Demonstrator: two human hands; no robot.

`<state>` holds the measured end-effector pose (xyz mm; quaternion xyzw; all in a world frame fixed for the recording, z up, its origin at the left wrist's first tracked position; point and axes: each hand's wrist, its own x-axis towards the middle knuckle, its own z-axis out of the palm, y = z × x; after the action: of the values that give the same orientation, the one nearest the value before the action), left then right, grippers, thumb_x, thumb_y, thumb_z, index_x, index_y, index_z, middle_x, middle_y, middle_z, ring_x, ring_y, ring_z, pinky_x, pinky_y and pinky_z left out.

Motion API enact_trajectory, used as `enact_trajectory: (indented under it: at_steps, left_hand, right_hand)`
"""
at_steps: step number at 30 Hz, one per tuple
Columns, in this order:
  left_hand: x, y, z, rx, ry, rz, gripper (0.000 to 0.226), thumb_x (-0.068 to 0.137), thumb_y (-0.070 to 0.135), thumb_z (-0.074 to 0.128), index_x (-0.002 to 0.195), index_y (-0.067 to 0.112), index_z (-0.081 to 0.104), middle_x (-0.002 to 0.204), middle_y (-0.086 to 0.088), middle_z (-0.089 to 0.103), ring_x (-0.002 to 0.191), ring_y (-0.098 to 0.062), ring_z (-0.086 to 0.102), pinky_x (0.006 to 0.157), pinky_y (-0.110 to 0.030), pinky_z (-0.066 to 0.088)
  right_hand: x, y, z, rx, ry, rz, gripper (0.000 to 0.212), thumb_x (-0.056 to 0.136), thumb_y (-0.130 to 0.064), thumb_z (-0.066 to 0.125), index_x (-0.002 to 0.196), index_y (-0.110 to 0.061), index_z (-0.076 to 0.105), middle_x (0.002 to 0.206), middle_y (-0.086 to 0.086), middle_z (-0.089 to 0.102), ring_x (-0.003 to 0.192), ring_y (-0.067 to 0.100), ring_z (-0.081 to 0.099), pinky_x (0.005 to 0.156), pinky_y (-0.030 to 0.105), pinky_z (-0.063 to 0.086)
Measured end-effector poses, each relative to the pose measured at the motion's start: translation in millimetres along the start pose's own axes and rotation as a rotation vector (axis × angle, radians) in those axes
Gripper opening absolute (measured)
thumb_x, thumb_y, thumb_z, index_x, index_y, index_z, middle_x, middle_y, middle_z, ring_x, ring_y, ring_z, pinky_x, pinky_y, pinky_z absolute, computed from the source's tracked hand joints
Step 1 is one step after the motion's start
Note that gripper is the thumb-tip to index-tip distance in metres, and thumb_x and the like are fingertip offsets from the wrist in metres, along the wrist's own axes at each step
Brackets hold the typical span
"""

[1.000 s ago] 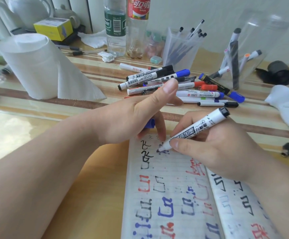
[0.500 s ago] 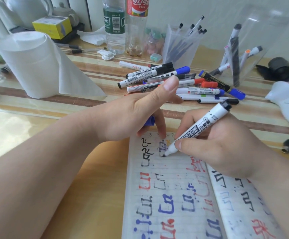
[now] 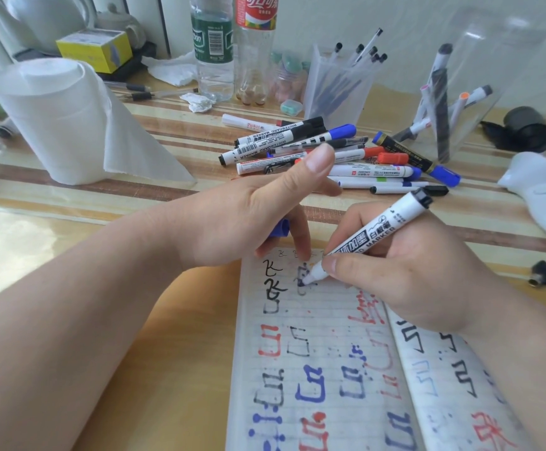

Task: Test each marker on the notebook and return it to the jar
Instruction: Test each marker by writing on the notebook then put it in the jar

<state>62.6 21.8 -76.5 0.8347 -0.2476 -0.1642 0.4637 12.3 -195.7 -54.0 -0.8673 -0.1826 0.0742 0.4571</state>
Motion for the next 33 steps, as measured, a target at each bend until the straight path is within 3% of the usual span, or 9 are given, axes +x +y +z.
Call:
enact_trajectory:
  at_steps: [7,10,12,14,18,22,25,29,33]
  left_hand:
    - [-4.1,3.8,0.9,-0.052,-0.024,0.021,0.045,0.102,0.057,0.021,0.134,0.054,0.052,0.100,-0.005,0.077,0.070,-0.022,0.054,0.069,-0.039,0.039]
    - [-3.7,4.6,0.0,-0.043,-0.011,0.017,0.046,0.101,0.054,0.023,0.135,0.049,0.053,0.103,-0.005,0.077,0.070,-0.013,0.054,0.066,-0.028,0.040]
    - [-3.8,6.9,-0.7,0.058,0.002,0.021,0.054,0.098,0.055,0.026,0.141,0.039,0.052,0.113,-0.003,0.074,0.070,0.000,0.052,0.067,-0.018,0.039]
    - [-2.4,8.9,0.3,-0.007,-0.012,0.053,0.050,0.097,0.057,0.027,0.137,0.042,0.052,0.108,-0.001,0.076,0.069,-0.003,0.053,0.066,-0.014,0.042]
    - [4.8,11.7,9.3,-0.259,0.018,0.085,0.041,0.087,0.062,0.030,0.119,0.054,0.054,0.096,-0.007,0.078,0.066,-0.013,0.055,0.063,-0.028,0.046]
    - [7.1,17.7,20.8,-0.350,0.054,0.043,0.065,0.078,0.087,0.024,0.125,0.053,0.055,0.096,-0.007,0.080,0.066,-0.014,0.054,0.071,-0.039,0.038]
    - [5.1,27.6,24.7,-0.418,0.068,-0.005,0.087,0.069,0.089,0.016,0.131,0.043,0.056,0.093,-0.011,0.079,0.064,-0.016,0.051,0.066,-0.027,0.039]
    - [3.7,38.9,25.1,-0.438,0.087,-0.047,0.085,0.077,0.077,0.009,0.133,0.034,0.056,0.092,-0.016,0.078,0.065,-0.020,0.045,0.062,-0.028,0.035]
    - [2.5,35.0,29.5,-0.420,0.127,-0.011,0.085,0.075,0.084,0.017,0.130,0.035,0.059,0.086,-0.011,0.076,0.067,-0.020,0.047,0.068,-0.034,0.034]
  right_hand:
    - [1.6,0.9,-1.0,-0.019,-0.005,-0.002,0.013,0.067,-0.031,0.071,0.068,-0.019,0.068,0.058,0.011,0.059,0.051,0.018,0.052,0.049,0.037,0.041]
    - [3.5,5.6,-2.0,-0.019,0.034,-0.032,0.012,0.066,-0.026,0.070,0.068,-0.015,0.067,0.058,0.011,0.062,0.056,0.023,0.058,0.051,0.038,0.044]
    - [5.4,9.8,-2.1,0.135,0.110,-0.050,0.006,0.068,-0.018,0.068,0.067,-0.012,0.066,0.057,0.008,0.067,0.058,0.020,0.065,0.053,0.031,0.049]
    - [8.0,13.8,-2.9,0.346,0.201,-0.103,0.005,0.069,-0.012,0.067,0.065,-0.014,0.066,0.050,0.000,0.061,0.054,0.016,0.061,0.061,0.032,0.054]
    - [11.4,19.9,-4.0,0.572,0.333,-0.215,0.006,0.071,-0.017,0.064,0.066,-0.014,0.065,0.047,0.006,0.041,0.051,0.030,0.046,0.060,0.036,0.054]
    - [10.0,22.6,-1.7,0.587,0.361,-0.248,0.005,0.074,-0.018,0.064,0.071,-0.014,0.065,0.052,0.010,0.045,0.057,0.034,0.058,0.063,0.038,0.051]
    - [9.4,20.5,-0.8,0.576,0.358,-0.263,0.003,0.074,-0.018,0.064,0.071,-0.018,0.066,0.052,0.003,0.053,0.058,0.034,0.059,0.063,0.044,0.048]
    - [7.6,14.4,1.3,0.563,0.342,-0.277,0.004,0.075,-0.010,0.066,0.074,-0.011,0.063,0.054,-0.007,0.060,0.053,0.016,0.060,0.059,0.032,0.051]
    - [6.1,13.0,3.4,0.459,0.278,-0.199,0.007,0.081,-0.010,0.070,0.080,-0.005,0.066,0.060,0.008,0.066,0.057,0.024,0.064,0.057,0.029,0.051]
